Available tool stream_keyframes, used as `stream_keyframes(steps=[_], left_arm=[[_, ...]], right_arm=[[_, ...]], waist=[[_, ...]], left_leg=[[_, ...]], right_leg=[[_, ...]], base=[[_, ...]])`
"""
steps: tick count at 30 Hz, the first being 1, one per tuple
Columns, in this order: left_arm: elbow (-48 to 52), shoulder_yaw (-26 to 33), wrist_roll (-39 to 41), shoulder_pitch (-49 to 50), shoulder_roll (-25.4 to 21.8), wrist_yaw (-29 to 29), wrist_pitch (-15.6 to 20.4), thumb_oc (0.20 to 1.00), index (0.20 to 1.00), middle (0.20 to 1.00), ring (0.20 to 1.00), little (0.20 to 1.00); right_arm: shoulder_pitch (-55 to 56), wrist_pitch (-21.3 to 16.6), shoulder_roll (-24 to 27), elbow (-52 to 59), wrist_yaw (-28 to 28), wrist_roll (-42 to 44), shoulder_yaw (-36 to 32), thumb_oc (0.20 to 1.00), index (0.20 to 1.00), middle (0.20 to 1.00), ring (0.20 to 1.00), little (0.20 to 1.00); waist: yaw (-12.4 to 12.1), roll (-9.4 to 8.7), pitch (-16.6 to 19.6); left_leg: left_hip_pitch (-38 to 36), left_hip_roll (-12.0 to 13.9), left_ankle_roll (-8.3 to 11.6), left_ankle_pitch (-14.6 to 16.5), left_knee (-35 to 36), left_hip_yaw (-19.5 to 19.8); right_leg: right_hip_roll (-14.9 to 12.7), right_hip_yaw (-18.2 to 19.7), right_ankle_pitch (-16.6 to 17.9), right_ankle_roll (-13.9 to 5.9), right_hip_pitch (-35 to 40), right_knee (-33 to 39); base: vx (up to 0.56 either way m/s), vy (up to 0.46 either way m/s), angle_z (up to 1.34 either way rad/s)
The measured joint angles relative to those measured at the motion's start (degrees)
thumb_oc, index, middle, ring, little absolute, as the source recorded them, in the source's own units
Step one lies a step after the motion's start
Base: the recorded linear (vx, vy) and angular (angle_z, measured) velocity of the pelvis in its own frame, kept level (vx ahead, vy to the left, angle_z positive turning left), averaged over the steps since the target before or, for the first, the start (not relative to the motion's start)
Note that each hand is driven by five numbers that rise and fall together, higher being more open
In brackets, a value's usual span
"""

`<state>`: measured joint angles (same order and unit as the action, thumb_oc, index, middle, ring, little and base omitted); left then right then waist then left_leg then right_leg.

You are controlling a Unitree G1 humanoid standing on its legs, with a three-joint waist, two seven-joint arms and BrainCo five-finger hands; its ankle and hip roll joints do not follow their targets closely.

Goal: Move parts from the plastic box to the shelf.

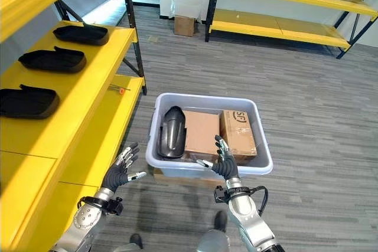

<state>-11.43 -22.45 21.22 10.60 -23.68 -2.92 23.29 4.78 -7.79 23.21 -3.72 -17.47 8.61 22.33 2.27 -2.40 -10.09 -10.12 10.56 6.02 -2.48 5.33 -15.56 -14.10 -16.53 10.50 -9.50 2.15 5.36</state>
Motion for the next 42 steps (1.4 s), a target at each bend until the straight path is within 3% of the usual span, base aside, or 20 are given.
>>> stream_keyframes(steps=[1, 3, 6, 7, 12, 15, 17, 18, 21, 22, 23, 24, 25, 26, 27, 28, 33, 38, 42], left_arm=[[1.1, -0.9, -0.8, 0.3, 1.0, 1.0, 0.5, 1.0, 1.0, 1.0, 1.0, 1.0], [1.9, -2.6, -2.2, -0.7, 1.2, 2.6, 1.6, 1.0, 1.0, 1.0, 1.0, 1.0], [2.3, -4.0, -2.3, -2.9, 1.6, 3.0, 2.4, 1.0, 1.0, 1.0, 1.0, 1.0], [2.2, -4.3, -2.3, -4.8, 2.2, 2.7, 2.4, 1.0, 1.0, 1.0, 1.0, 1.0], [1.9, -5.1, -4.8, -10.5, 1.4, -0.2, 2.4, 1.0, 1.0, 1.0, 1.0, 1.0], [-0.2, -6.4, -4.8, -13.4, -0.8, -2.1, 2.4, 1.0, 1.0, 1.0, 1.0, 1.0], [-2.1, -6.4, -2.4, -13.7, 0.1, -2.5, 2.6, 1.0, 1.0, 1.0, 1.0, 1.0], [-3.1, -6.3, -0.5, -13.0, 1.3, -2.5, 3.0, 1.0, 1.0, 1.0, 1.0, 1.0], [-3.3, -6.3, 0.1, -14.4, 2.8, -2.3, 5.0, 1.0, 1.0, 1.0, 1.0, 1.0], [-3.3, -6.4, 0.0, -14.9, 2.9, -2.3, 5.2, 1.0, 1.0, 1.0, 1.0, 1.0], [-3.3, -6.4, -0.3, -15.5, 3.4, -2.5, 5.2, 1.0, 1.0, 1.0, 1.0, 1.0], [-3.3, -6.5, -0.6, -15.7, 3.6, -2.5, 5.2, 1.0, 1.0, 1.0, 1.0, 1.0], [-3.4, -6.2, -0.6, -15.9, 3.5, -2.6, 5.1, 1.0, 1.0, 1.0, 1.0, 1.0], [-3.7, -5.9, -0.5, -15.8, 3.7, -3.2, 4.8, 1.0, 1.0, 1.0, 1.0, 1.0], [-3.2, -5.6, -0.4, -15.2, 4.0, -4.7, 4.7, 1.0, 1.0, 1.0, 1.0, 1.0], [-3.2, -5.6, -0.4, -14.8, 3.4, -5.0, 4.7, 1.0, 1.0, 1.0, 1.0, 1.0], [-3.2, -4.2, -0.6, -11.0, 2.9, -6.4, 4.3, 1.0, 1.0, 1.0, 1.0, 1.0], [-3.1, -3.5, -4.3, -9.6, 2.8, -9.5, 1.3, 1.0, 1.0, 1.0, 1.0, 1.0], [-3.4, -3.4, -5.0, -11.2, 3.3, -16.5, -2.2, 1.0, 1.0, 1.0, 1.0, 1.0]], right_arm=[[-0.4, -0.2, 3.1, 0.4, -1.2, -2.2, -0.6, 1.0, 1.0, 1.0, 1.0, 1.0], [-1.2, -0.2, 7.0, -0.5, -2.2, -2.6, -1.8, 1.0, 1.0, 1.0, 1.0, 1.0], [-2.4, -0.2, 9.1, -2.6, -3.9, -2.6, -3.7, 1.0, 1.0, 1.0, 1.0, 1.0], [-2.5, -0.6, 9.6, -3.2, -5.0, -2.5, -4.3, 1.0, 1.0, 1.0, 1.0, 1.0], [-2.7, -0.8, 9.2, -4.5, -5.7, -1.9, -3.9, 1.0, 1.0, 1.0, 1.0, 1.0], [-2.8, -0.9, 8.4, -4.6, -5.2, -1.0, -3.8, 1.0, 1.0, 1.0, 1.0, 1.0], [-2.8, -1.0, 7.9, -5.0, -5.0, -1.0, -3.8, 1.0, 1.0, 1.0, 1.0, 1.0], [-2.9, -1.0, 6.7, -5.7, -4.7, -0.9, -4.0, 1.0, 1.0, 1.0, 1.0, 1.0], [-2.5, -1.0, 6.3, -5.8, -4.1, -0.9, -4.7, 1.0, 1.0, 1.0, 1.0, 1.0], [-2.5, -1.0, 6.1, -5.9, -4.2, -0.8, -4.7, 1.0, 1.0, 1.0, 1.0, 1.0], [-2.3, -1.0, 6.7, -5.8, -3.9, -0.4, -4.7, 1.0, 1.0, 1.0, 1.0, 1.0], [-2.1, -1.0, 7.1, -5.8, -3.9, 0.1, -5.0, 1.0, 1.0, 1.0, 1.0, 1.0], [-2.1, -0.9, 6.6, -6.1, -4.0, 0.9, -5.1, 1.0, 1.0, 1.0, 1.0, 1.0], [-1.4, -0.9, 6.1, -6.0, -4.1, 1.6, -4.9, 1.0, 1.0, 1.0, 1.0, 1.0], [0.4, -0.6, 6.0, -5.5, -4.0, 1.9, -3.6, 1.0, 1.0, 1.0, 1.0, 1.0], [1.1, -0.6, 5.2, -4.7, -3.9, 1.9, -3.5, 1.0, 1.0, 1.0, 1.0, 1.0], [0.8, 0.4, 1.9, -3.9, -2.7, 1.9, -2.2, 1.0, 1.0, 1.0, 1.0, 1.0], [0.1, 0.7, 2.0, -3.5, -1.8, 1.8, -1.5, 1.0, 1.0, 1.0, 1.0, 1.0], [-1.1, 0.7, 2.1, -1.9, -1.9, 1.7, -1.1, 1.0, 1.0, 1.0, 1.0, 1.0]], waist=[[0.2, 3.41, -0.2], [0.2, 5.23, 0.1], [0.9, 6.2, 0.7], [2.1, 6.73, 1.0], [2.6, 5.64, 0.2], [3.0, 3.98, -2.0], [2.9, 3.23, -2.9], [2.9, 3.83, -2.8], [4.1, 4.87, -3.2], [4.6, 4.75, -3.3], [5.0, 5.0, -3.6], [5.3, 6.15, -3.5], [5.2, 6.13, -3.6], [5.2, 6.32, -4.0], [4.5, 5.58, -3.6], [4.2, 3.6, -2.7], [3.7, 4.8, -2.6], [2.1, 3.39, -2.1], [1.5, 2.28, -2.4]], left_leg=[[0.2, 2.7, -0.39, -0.6, -0.1, 0.2], [0.5, 4.3, -1.37, -2.2, -1.6, -0.2], [0.6, 5.8, -1.21, -2.8, -2.6, -0.9], [1.2, 6.5, -1.16, -2.7, -3.2, -0.8], [2.3, 6.6, -1.23, -2.7, -5.7, -0.3], [7.7, 6.4, -0.87, -2.8, -15.6, -1.2], [9.8, 6.9, -0.25, -2.8, -19.6, 0.8], [8.9, 7.3, 0.8, -2.1, -16.0, 0.9], [9.0, 8.2, 0.57, -2.1, -10.3, 0.9], [8.2, 7.2, -0.54, -1.2, -8.7, 1.1], [5.7, 6.0, -2.85, 1.3, -7.0, 0.3], [4.5, 5.4, -4.21, 2.8, -6.4, 0.1], [3.2, 5.2, -1.16, 2.1, -5.2, 0.0], [3.0, 4.8, -0.98, 2.2, -4.9, -1.0], [2.9, 4.1, -0.81, 2.3, -3.7, -1.1], [2.6, 2.6, -1.12, 1.8, -3.4, -1.2], [-0.1, -0.1, 0.13, 0.6, -1.5, -1.3], [0.0, 0.5, 0.15, 0.5, -1.5, -0.9], [1.9, 2.0, 0.14, 0.5, -2.7, 0.3]], right_leg=[[2.8, -0.3, -1.1, 1.84, 0.1, 0.0], [4.5, -0.1, -1.9, 3.13, 0.4, -0.1], [6.0, 0.0, -3.4, 3.56, 0.5, 0.0], [6.7, -0.3, -3.6, 3.78, 0.4, -0.1], [6.0, -0.1, -5.1, 4.07, -1.3, -3.6], [2.6, 0.0, -10.1, 5.14, -5.8, -13.7], [1.5, 1.1, -10.9, 5.45, -5.4, -14.3], [1.5, 1.5, -10.9, 5.46, -5.2, -14.2], [0.8, 2.8, -10.8, 5.41, -7.1, -14.0], [0.3, 3.2, -10.6, 5.09, -7.5, -14.0], [-0.3, 4.0, -9.5, 3.9, -7.5, -13.1], [-0.1, 3.8, -8.7, 3.27, -7.1, -12.4], [-0.5, 3.9, -7.7, 2.51, -6.3, -11.7], [-1.1, 3.8, -7.8, 2.13, -6.2, -12.6], [-1.2, 3.3, -11.6, 2.27, -8.2, -23.3], [-1.6, 3.1, -13.8, 2.24, -7.2, -23.0], [-2.2, 2.1, -10.3, -0.39, 0.1, -12.2], [-1.2, 0.7, -8.8, -0.47, 2.3, -7.9], [0.2, -0.1, -8.6, -0.14, 1.7, -7.2]], base=[[0.09, -0.225, -0.1], [0.1, -0.226, -0.13], [0.08, -0.229, -0.12], [0.08, -0.294, 0.02], [0.02, -0.164, -0.01], [0.07, 0.021, 0.17], [0.12, 0.245, 0.09], [0.06, 0.197, -0.08], [0.08, 0.313, -0.19], [0.11, 0.311, -0.43], [0.1, 0.275, -0.44], [0.09, 0.212, -0.53], [0.05, 0.089, -0.31], [0.13, 0.196, -0.15], [0.13, 0.18, 0.03], [0.17, 0.215, 0.01], [0.1, 0.055, 0.03], [0.09, -0.023, 0.06], [0.0, -0.046, 0.05]])
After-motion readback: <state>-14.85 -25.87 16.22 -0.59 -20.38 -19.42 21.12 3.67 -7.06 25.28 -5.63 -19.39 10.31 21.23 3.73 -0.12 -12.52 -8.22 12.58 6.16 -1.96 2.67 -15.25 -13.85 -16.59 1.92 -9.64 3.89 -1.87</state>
